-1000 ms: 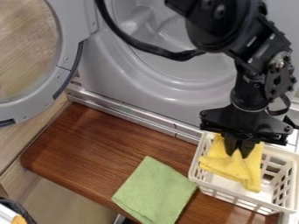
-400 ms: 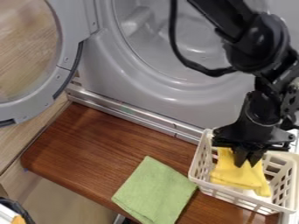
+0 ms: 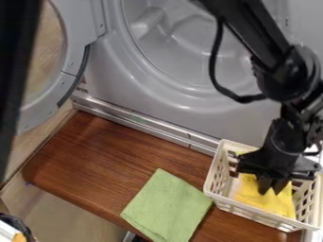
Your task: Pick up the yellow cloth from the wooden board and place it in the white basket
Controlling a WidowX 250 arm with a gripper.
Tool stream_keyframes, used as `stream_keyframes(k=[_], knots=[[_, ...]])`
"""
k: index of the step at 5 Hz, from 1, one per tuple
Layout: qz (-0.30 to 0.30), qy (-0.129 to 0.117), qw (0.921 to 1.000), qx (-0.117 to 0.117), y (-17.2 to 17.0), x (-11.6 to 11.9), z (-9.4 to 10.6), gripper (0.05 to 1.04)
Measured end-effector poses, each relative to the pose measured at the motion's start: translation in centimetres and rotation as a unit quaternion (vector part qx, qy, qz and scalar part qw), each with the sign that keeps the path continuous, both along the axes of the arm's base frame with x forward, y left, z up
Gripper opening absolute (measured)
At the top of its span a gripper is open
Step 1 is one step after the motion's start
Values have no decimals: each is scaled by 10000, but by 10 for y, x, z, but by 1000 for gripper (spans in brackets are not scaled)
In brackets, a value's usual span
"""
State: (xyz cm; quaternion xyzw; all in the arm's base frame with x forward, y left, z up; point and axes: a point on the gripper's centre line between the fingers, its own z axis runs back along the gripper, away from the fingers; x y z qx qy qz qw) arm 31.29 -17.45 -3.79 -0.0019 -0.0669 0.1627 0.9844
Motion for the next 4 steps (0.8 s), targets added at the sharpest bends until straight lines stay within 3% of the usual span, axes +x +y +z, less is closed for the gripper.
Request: stream_keyframes(k=[1, 2, 3, 4], knots=[[-112, 128, 9998, 50, -3, 2, -13, 91], [-157, 122, 9998, 92, -2, 4, -14, 119], [-311, 197, 9990, 249, 2, 2, -14, 307], [-308, 213, 9987, 339, 5, 3, 1, 599]])
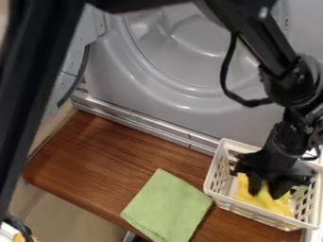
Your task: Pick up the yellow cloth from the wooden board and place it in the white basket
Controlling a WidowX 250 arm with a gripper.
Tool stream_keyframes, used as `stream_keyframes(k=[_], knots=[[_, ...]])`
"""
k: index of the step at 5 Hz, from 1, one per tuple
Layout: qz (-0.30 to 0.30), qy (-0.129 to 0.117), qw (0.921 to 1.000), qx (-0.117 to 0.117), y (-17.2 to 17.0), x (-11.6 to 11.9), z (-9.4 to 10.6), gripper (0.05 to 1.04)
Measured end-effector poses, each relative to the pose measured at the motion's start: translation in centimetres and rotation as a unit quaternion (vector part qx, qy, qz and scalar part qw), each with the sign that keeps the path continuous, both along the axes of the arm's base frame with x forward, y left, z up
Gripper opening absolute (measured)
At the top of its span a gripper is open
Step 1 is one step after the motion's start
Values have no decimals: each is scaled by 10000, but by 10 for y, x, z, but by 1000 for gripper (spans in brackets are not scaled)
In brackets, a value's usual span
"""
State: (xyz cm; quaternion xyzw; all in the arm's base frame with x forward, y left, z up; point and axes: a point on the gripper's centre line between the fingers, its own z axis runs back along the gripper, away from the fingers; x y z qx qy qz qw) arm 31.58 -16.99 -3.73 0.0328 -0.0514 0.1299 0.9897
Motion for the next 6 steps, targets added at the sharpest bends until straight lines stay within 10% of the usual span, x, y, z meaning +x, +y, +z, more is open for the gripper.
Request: stream_keyframes(k=[2, 6], knots=[[-23, -401, 9988, -270, 5, 8, 47, 1007], [-548, 417, 9963, 516, 85, -20, 36, 1001]])
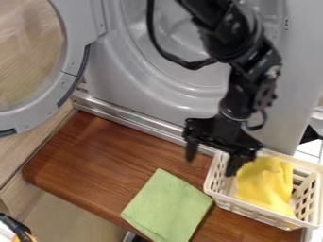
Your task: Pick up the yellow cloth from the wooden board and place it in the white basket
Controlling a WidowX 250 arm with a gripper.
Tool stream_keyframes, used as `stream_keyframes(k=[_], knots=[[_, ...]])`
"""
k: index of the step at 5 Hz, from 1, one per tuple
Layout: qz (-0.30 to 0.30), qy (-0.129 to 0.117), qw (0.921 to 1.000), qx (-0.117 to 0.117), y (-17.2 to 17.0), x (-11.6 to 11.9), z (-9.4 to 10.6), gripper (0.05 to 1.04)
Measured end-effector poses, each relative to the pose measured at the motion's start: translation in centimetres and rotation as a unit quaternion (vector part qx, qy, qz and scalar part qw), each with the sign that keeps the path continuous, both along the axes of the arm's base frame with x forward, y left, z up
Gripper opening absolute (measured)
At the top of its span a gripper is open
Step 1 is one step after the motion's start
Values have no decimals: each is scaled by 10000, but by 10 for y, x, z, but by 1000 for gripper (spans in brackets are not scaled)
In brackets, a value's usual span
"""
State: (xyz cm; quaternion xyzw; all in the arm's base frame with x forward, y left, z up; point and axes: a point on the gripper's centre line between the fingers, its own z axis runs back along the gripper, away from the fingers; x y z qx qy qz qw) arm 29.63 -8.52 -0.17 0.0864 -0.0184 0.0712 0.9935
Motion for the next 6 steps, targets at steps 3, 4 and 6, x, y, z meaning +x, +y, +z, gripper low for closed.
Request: stream_keyframes(k=[3, 4, 6], knots=[[86, -150, 9996, -226, 44, -7, 56, 1001], [83, -397, 9983, -415, 41, -2, 75, 1001], [-448, -698, 9952, -510, -5, 11, 100, 1001]])
